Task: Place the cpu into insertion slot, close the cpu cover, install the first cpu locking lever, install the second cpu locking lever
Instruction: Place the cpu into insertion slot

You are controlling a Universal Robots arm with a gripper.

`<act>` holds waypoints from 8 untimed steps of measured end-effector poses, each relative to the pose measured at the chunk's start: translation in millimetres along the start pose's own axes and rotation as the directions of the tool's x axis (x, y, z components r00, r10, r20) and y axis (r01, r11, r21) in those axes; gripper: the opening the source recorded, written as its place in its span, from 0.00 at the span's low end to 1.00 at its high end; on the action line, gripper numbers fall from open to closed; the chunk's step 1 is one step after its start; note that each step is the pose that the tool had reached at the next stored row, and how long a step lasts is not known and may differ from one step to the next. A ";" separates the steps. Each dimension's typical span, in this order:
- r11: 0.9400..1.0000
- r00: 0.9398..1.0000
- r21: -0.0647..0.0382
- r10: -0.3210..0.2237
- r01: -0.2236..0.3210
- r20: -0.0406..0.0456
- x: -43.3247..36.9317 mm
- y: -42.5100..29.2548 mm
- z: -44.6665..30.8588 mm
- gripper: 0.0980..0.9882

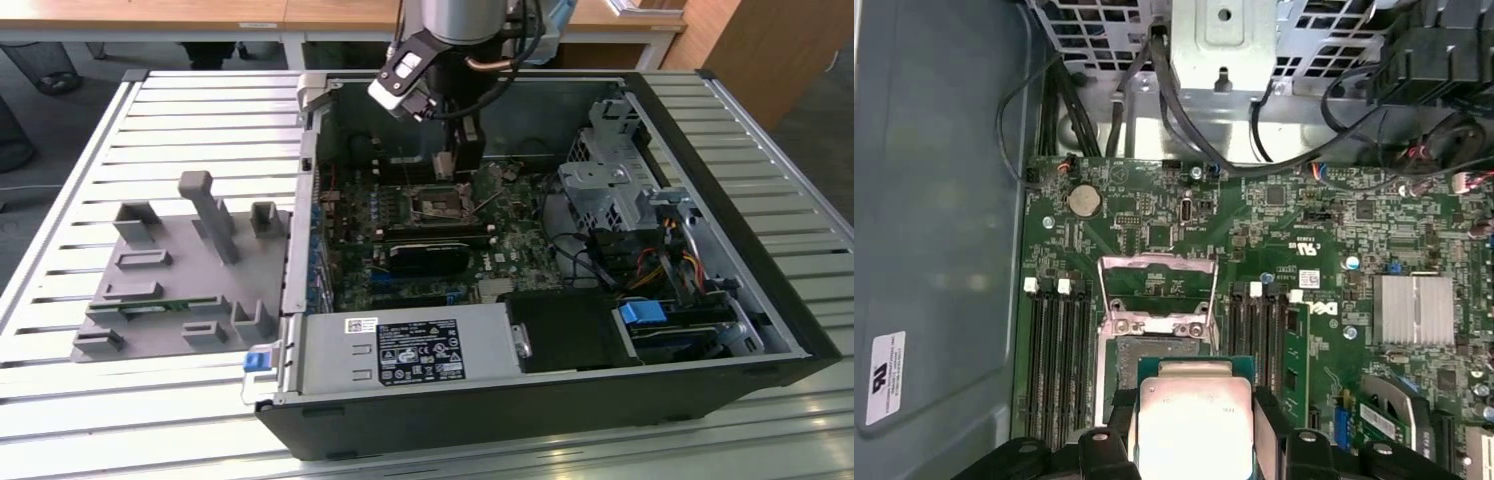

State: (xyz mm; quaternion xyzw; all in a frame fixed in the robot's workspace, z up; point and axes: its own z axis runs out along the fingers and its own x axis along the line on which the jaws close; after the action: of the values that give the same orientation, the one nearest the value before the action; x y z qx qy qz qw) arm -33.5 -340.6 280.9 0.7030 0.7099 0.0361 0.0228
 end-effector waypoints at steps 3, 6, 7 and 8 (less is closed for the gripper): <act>1.000 1.000 0.000 0.000 0.000 0.000 0.8 -0.4 4.5 0.50; 1.000 1.000 0.000 0.000 0.000 0.000 1.8 -0.7 9.7 0.50; 1.000 1.000 0.000 0.000 0.000 0.000 1.9 -0.9 11.5 0.50; 1.000 1.000 0.000 0.000 0.000 0.000 2.0 -1.1 13.4 0.50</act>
State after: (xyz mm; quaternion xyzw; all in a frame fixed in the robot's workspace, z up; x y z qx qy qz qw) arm -33.5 -338.3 267.5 0.7030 0.7099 0.0361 0.0228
